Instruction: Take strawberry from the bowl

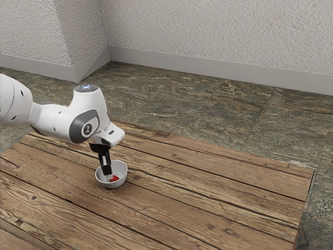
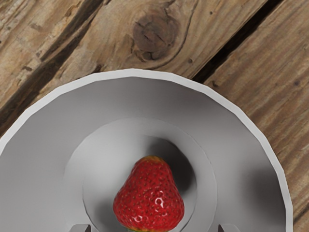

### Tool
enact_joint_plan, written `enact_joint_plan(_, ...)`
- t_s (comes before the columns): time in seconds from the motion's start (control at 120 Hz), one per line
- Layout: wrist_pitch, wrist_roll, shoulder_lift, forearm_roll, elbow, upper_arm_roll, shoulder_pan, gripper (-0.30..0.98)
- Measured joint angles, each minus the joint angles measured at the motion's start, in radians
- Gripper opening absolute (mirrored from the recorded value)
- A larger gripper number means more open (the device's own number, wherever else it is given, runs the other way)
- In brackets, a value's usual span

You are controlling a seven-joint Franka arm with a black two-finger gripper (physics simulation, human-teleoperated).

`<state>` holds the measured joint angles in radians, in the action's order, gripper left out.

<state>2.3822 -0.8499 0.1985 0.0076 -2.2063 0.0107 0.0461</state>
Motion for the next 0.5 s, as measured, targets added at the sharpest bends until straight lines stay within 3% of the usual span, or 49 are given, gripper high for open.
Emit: enact_joint_plan(0.5,0.037,-0.003,0.029,0.0,0.0,0.0,0.007,0.31)
